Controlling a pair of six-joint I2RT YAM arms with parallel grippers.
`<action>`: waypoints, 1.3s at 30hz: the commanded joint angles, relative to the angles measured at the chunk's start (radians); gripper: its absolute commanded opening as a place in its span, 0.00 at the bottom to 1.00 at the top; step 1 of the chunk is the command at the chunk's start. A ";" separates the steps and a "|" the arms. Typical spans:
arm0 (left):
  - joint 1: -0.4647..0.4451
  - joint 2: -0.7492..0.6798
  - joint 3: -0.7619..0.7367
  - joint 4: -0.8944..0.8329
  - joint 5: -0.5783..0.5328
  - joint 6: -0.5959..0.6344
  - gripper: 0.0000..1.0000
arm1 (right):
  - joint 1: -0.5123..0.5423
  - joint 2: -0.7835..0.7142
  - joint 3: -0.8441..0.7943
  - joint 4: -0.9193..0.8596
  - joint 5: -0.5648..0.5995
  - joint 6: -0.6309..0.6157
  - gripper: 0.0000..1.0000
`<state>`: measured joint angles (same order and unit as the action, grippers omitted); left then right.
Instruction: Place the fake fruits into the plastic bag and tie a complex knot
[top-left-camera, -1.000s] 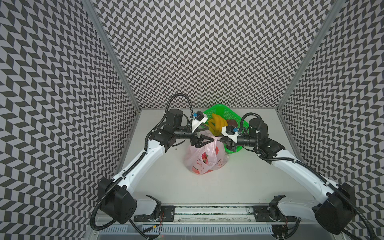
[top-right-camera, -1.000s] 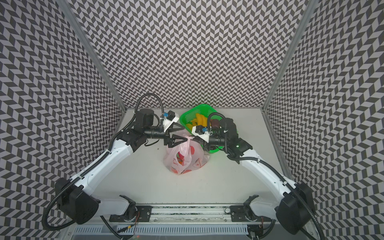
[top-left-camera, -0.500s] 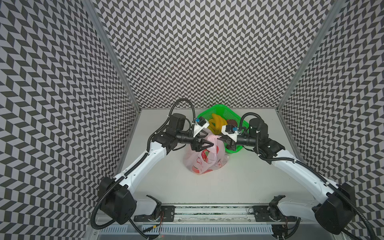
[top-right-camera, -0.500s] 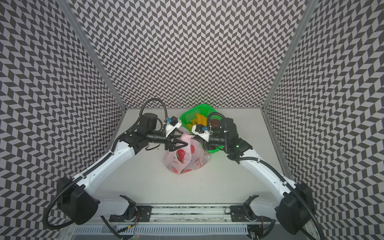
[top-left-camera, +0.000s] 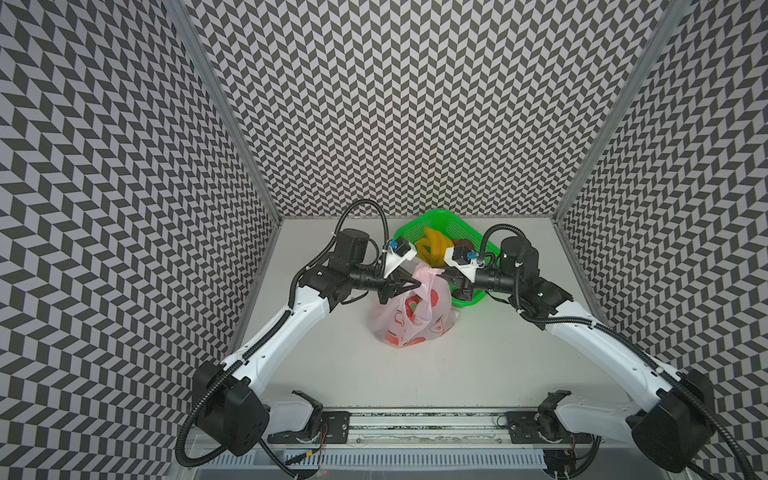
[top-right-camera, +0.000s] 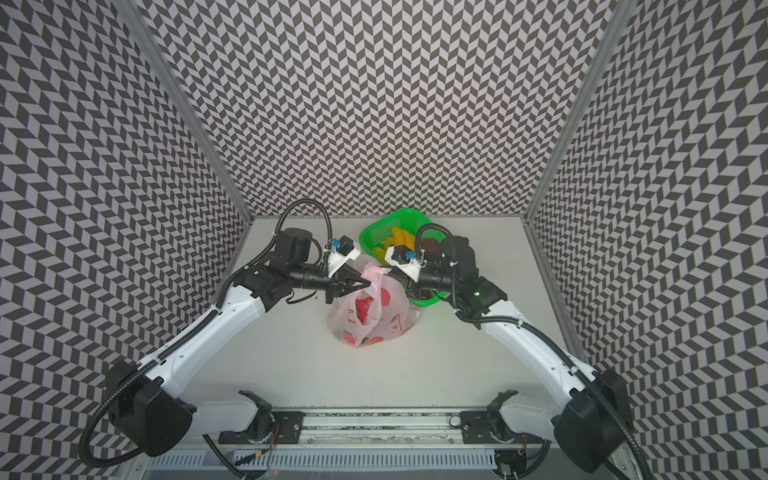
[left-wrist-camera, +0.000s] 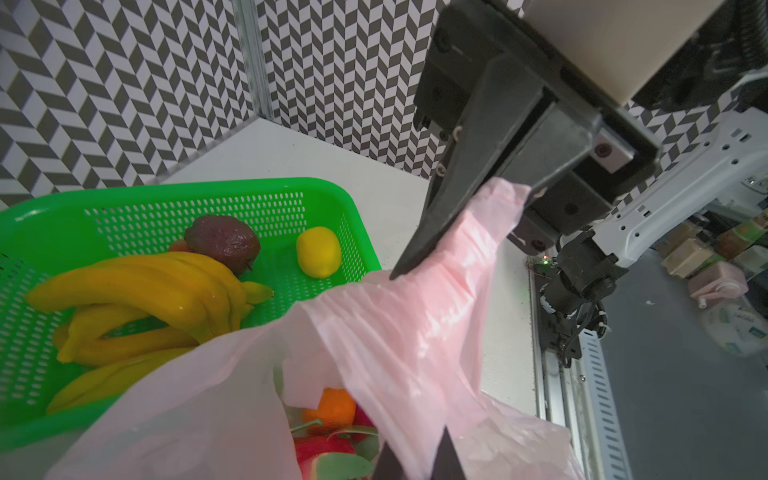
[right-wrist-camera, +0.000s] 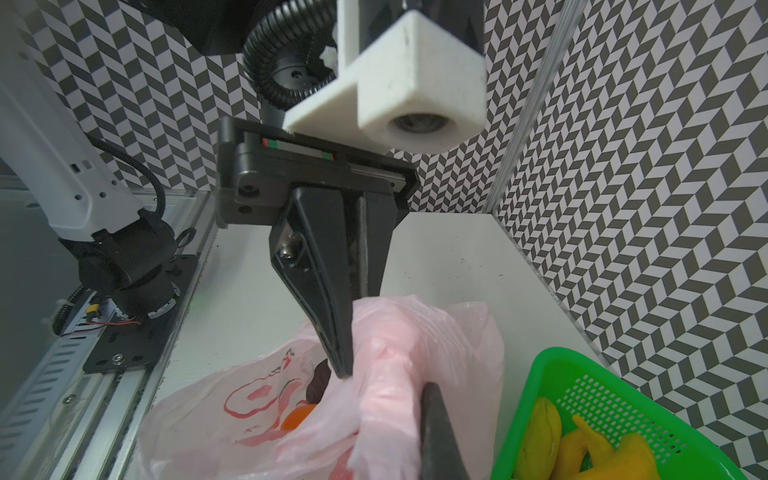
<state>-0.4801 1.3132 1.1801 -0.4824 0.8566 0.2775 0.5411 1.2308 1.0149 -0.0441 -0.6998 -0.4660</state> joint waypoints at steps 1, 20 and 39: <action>-0.002 -0.024 0.006 -0.022 -0.026 0.030 0.03 | 0.005 -0.027 0.017 0.006 -0.009 0.002 0.01; -0.002 -0.064 0.011 -0.015 -0.177 0.193 0.00 | -0.033 -0.030 0.297 -0.615 0.073 -0.030 0.77; -0.016 -0.091 -0.013 0.022 -0.224 0.304 0.00 | 0.109 0.209 0.489 -0.626 0.155 -0.002 0.70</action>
<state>-0.4908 1.2415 1.1744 -0.4808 0.6453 0.5423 0.6369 1.4277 1.4689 -0.6807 -0.5671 -0.4652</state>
